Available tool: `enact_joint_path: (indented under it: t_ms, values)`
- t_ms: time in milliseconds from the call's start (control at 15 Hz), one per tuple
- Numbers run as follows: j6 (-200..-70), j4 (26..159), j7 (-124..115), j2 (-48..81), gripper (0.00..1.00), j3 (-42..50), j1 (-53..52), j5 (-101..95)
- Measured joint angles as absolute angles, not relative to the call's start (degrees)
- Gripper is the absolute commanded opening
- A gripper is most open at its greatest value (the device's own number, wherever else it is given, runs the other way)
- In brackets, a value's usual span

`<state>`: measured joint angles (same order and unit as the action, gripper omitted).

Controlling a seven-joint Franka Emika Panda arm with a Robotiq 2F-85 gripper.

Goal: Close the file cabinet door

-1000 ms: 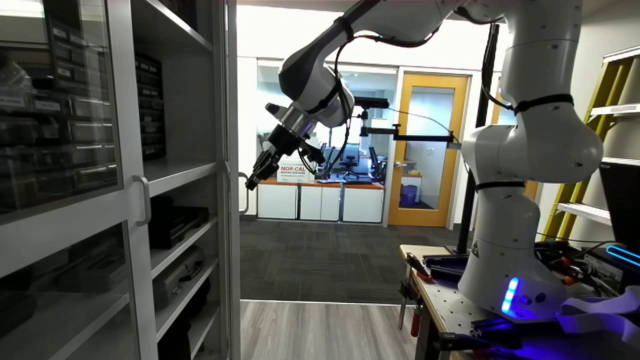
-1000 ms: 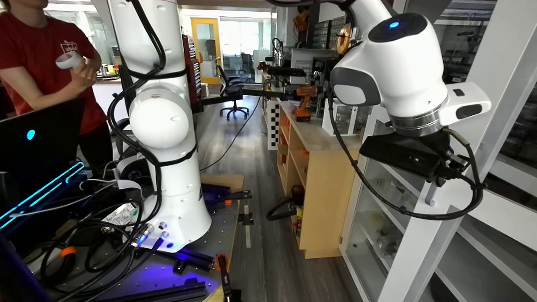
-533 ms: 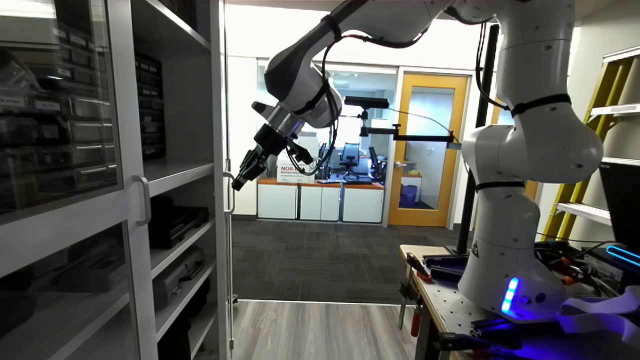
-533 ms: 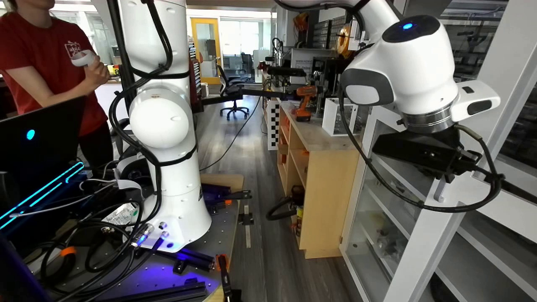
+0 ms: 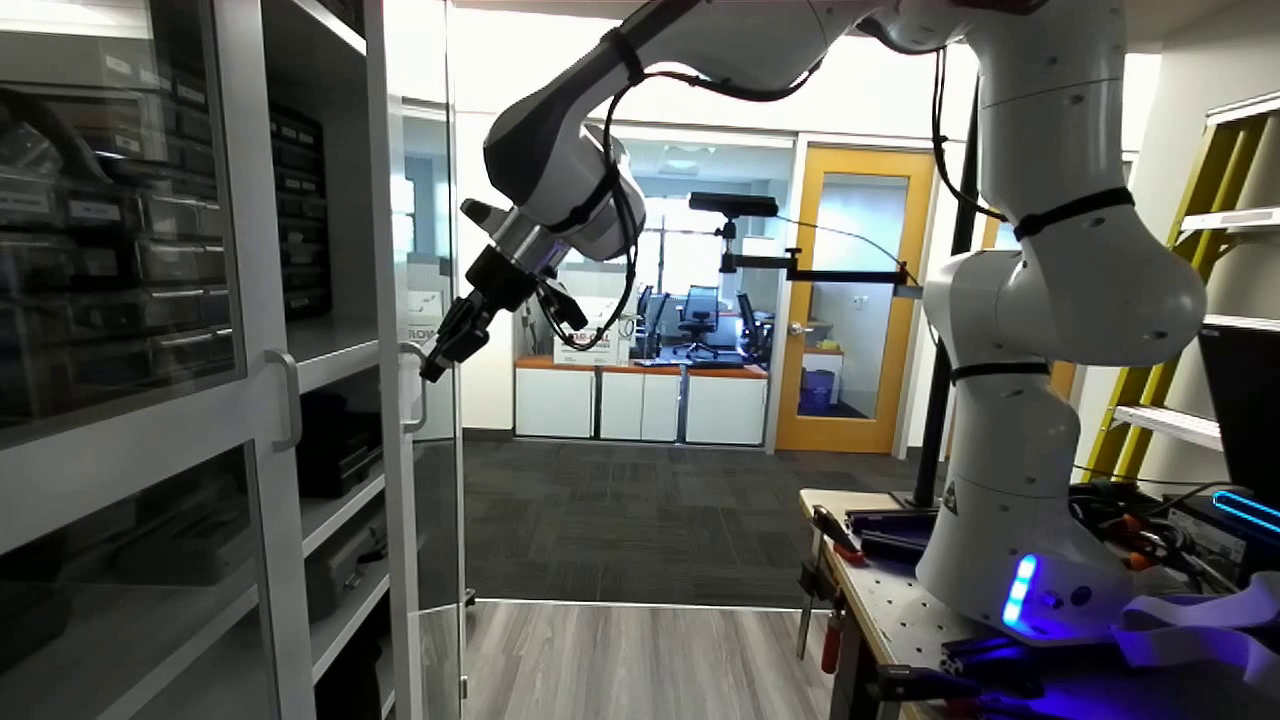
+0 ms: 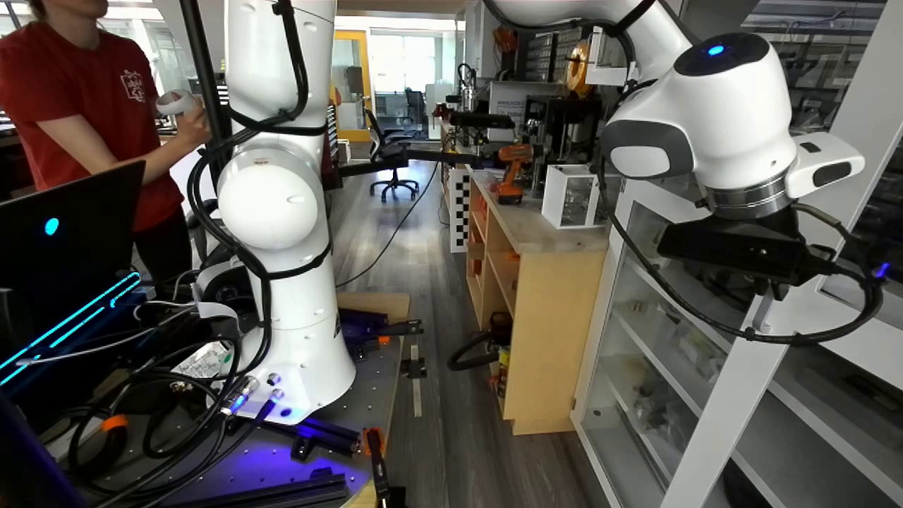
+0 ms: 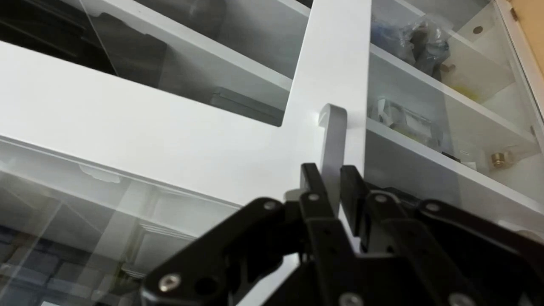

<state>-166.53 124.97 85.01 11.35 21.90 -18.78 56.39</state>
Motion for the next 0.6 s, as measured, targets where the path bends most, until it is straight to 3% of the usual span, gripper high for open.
enact_joint_path:
  t_ms: [600]
  values:
    - [-166.53, 112.16, 81.6, 21.74, 0.07, 20.75, -18.76, 56.13]
